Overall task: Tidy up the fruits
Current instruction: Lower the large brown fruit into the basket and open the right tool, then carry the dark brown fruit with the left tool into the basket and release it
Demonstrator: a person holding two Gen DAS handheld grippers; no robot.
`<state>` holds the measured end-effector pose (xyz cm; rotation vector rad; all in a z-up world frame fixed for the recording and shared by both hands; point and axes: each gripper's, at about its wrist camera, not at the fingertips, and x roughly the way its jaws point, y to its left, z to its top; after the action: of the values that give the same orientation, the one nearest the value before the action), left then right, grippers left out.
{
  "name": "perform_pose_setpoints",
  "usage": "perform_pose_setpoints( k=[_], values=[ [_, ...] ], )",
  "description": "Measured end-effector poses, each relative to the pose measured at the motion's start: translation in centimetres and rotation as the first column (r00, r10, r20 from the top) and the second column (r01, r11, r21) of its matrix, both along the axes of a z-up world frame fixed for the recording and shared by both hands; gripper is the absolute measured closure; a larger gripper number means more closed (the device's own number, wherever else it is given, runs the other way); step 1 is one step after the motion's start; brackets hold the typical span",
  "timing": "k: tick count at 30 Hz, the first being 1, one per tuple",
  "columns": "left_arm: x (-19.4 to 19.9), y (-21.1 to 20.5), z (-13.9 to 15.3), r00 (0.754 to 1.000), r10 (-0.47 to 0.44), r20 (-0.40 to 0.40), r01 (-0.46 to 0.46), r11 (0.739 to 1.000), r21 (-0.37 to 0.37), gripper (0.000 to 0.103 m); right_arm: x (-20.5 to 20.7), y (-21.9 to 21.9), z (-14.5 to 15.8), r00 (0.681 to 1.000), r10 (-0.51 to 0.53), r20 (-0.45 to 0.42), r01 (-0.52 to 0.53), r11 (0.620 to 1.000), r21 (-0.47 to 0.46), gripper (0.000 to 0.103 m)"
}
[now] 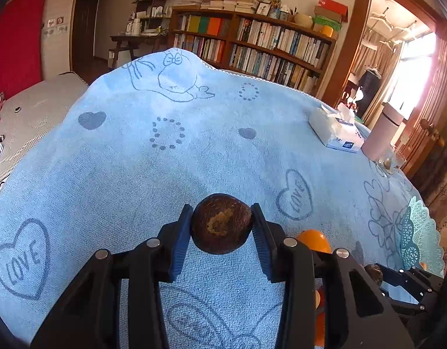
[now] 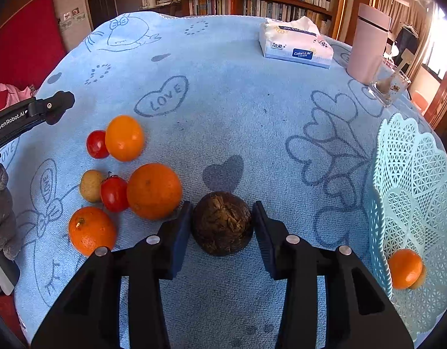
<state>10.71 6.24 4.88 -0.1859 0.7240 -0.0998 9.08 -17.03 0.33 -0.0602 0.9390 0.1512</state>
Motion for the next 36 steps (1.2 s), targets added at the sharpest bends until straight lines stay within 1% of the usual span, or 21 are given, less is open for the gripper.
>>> perform_pose_setpoints(
  k=[3, 8, 12, 15, 17, 20, 25, 26, 27, 28, 29, 32, 36],
  values=[
    [-0.5, -0.1, -0.1, 1.000, -0.002, 0.002, 0.002, 1.000, -0.003, 0.062, -0.7, -0.2, 0.8, 1.000, -0.009, 0.012, 0.009, 1.000, 0.019, 0.062],
    [-1.4, -0.3, 0.3, 1.000, -0.006, 0.019, 0.006, 1.000, -0.009, 0.062, -2.6, -1.4, 3.4, 0.996, -0.034, 0.085, 0.030, 0.998, 0.049, 0.062],
    [-2.1, -0.8, 0.5, 0.999, -0.016, 0.028, 0.017, 1.000, -0.012, 0.062, -4.0, -3.8, 5.5, 0.984, -0.106, 0.145, 0.097, 0.993, 0.068, 0.062],
    [-2.4, -1.2, 0.7, 0.999, -0.028, 0.032, 0.028, 1.000, -0.009, 0.062, -4.6, -6.3, 6.4, 0.970, -0.171, 0.172, 0.160, 0.984, 0.078, 0.062],
    [-2.6, -1.5, 0.8, 0.999, -0.036, 0.036, 0.036, 0.999, -0.009, 0.062, -4.7, -8.2, 6.4, 0.961, -0.219, 0.168, 0.207, 0.974, 0.088, 0.062],
    [-3.0, -1.9, 1.0, 0.998, -0.048, 0.040, 0.048, 0.999, -0.008, 0.062, -4.7, -11.2, 6.1, 0.942, -0.303, 0.146, 0.287, 0.950, 0.122, 0.062],
    [-3.4, -2.8, 1.1, 0.997, -0.069, 0.040, 0.069, 0.998, -0.002, 0.062, -5.2, -15.4, 5.6, 0.900, -0.416, 0.130, 0.393, 0.903, 0.171, 0.060],
    [-3.4, -3.0, 1.1, 0.997, -0.073, 0.040, 0.073, 0.997, 0.000, 0.062, -5.4, -16.1, 5.6, 0.890, -0.437, 0.129, 0.412, 0.893, 0.181, 0.051],
    [-3.5, -3.2, 1.2, 0.996, -0.077, 0.040, 0.077, 0.997, 0.001, 0.062, -5.6, -16.7, 5.6, 0.878, -0.460, 0.129, 0.433, 0.881, 0.192, 0.033],
    [-3.6, -3.3, 1.2, 0.996, -0.081, 0.040, 0.081, 0.997, 0.000, 0.062, -5.9, -17.3, 5.6, 0.866, -0.482, 0.135, 0.451, 0.868, 0.207, 0.028],
    [-3.7, -3.5, 1.3, 0.996, -0.085, 0.040, 0.085, 0.996, -0.002, 0.062, -6.1, -17.8, 5.7, 0.855, -0.497, 0.145, 0.463, 0.860, 0.214, 0.028],
    [-4.0, -4.4, 1.5, 0.994, -0.102, 0.038, 0.103, 0.995, -0.008, 0.062, -6.7, -18.5, 5.8, 0.838, -0.520, 0.162, 0.484, 0.848, 0.216, 0.028],
    [-4.4, -6.6, 1.9, 0.988, -0.152, 0.038, 0.152, 0.988, -0.001, 0.062, -7.3, -19.2, 5.8, 0.818, -0.547, 0.179, 0.504, 0.831, 0.236, 0.028]
  ],
)
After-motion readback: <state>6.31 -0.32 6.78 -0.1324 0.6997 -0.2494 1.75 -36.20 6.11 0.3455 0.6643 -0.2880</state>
